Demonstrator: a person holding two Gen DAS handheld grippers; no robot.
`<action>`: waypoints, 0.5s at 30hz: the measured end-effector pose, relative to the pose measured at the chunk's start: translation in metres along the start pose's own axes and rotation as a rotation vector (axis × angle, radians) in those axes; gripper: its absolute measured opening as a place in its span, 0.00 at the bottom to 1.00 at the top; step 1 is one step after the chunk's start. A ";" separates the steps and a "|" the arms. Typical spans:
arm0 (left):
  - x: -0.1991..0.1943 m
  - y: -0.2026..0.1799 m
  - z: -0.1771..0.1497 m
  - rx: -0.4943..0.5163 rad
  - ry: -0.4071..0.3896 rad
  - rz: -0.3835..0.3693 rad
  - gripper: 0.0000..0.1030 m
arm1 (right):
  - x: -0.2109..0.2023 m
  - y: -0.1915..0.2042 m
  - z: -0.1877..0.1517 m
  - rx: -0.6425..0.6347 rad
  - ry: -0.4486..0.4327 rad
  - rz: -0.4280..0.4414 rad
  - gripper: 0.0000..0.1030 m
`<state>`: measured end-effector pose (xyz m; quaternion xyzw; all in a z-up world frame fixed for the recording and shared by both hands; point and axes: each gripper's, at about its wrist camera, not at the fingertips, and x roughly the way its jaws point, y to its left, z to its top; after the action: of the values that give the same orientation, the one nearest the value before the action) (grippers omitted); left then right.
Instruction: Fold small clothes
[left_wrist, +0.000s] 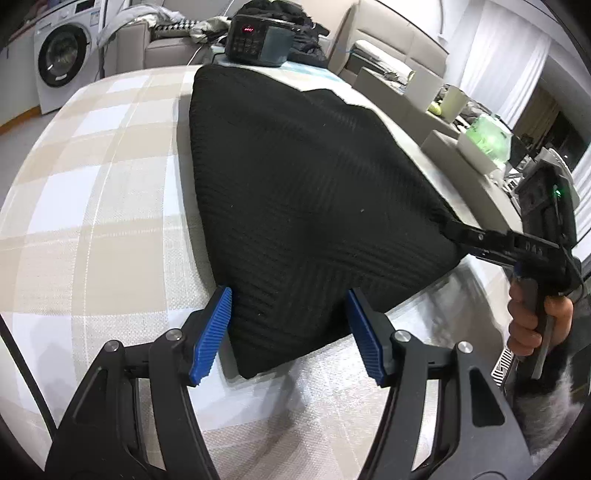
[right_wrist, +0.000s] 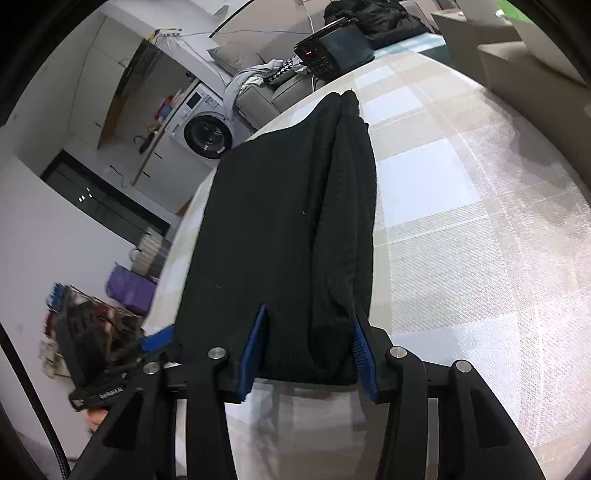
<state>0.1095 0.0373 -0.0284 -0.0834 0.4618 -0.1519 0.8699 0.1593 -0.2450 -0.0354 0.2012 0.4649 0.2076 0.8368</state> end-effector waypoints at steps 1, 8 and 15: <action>0.000 0.000 0.000 0.002 -0.004 0.003 0.58 | 0.002 0.001 0.000 -0.013 -0.004 -0.012 0.41; 0.008 0.001 0.003 0.052 -0.029 0.077 0.58 | 0.007 0.001 -0.001 -0.021 -0.042 -0.032 0.27; 0.019 0.036 0.031 -0.076 -0.040 0.093 0.57 | 0.036 0.014 0.020 -0.006 -0.081 -0.073 0.26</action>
<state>0.1515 0.0649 -0.0361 -0.0978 0.4529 -0.0919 0.8814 0.1915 -0.2168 -0.0430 0.1898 0.4370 0.1702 0.8626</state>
